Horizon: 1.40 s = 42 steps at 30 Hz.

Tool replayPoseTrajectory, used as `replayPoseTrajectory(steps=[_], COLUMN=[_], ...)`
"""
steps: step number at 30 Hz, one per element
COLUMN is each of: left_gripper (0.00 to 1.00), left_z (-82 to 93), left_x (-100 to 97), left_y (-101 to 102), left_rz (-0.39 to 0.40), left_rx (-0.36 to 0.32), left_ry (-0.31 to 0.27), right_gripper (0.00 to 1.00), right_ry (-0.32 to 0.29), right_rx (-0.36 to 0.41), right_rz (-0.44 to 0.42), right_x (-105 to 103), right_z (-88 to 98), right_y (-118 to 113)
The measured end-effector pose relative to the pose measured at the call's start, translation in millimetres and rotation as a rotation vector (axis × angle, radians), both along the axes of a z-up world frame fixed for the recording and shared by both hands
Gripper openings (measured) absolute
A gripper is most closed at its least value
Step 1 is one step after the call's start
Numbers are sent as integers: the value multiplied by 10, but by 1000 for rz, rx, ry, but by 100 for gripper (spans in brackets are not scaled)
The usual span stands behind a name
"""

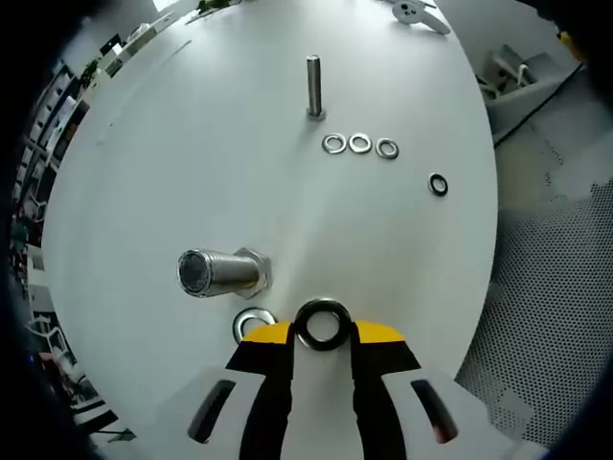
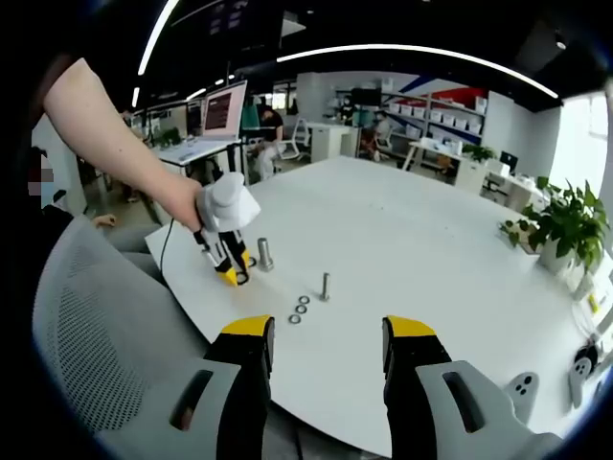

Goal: Place the washer onto the threaded stud by aligning its center hole with the stud, sliding it down to the base, and recovering from edge contact or off-axis alignment until the washer reaches the visible bottom stop.

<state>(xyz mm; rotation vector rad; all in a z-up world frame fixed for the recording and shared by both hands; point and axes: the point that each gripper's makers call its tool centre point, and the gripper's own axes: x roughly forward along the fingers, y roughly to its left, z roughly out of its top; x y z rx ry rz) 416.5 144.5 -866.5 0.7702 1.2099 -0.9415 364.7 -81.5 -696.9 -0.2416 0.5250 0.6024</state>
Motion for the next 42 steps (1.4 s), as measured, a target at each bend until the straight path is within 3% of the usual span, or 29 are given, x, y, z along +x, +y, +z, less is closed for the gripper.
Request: replayPoseTrajectory(steps=[23, 33, 42], left_gripper=[20, 20, 20], left_z=[72, 307, 642], left_x=[-56, 7, 80], left_y=[16, -52, -139], left_rz=[75, 70, 25], left_rx=[-148, -223, -261], left_ry=[-66, -154, -231], right_gripper=[47, 47, 47], right_ry=[3, 0, 0], right_rx=[-10, -8, -8], right_rz=[-1, 0, 1], right_x=[-3, -3, -1], right_z=[-15, -6, -7], right_y=[-10, -6, -4])
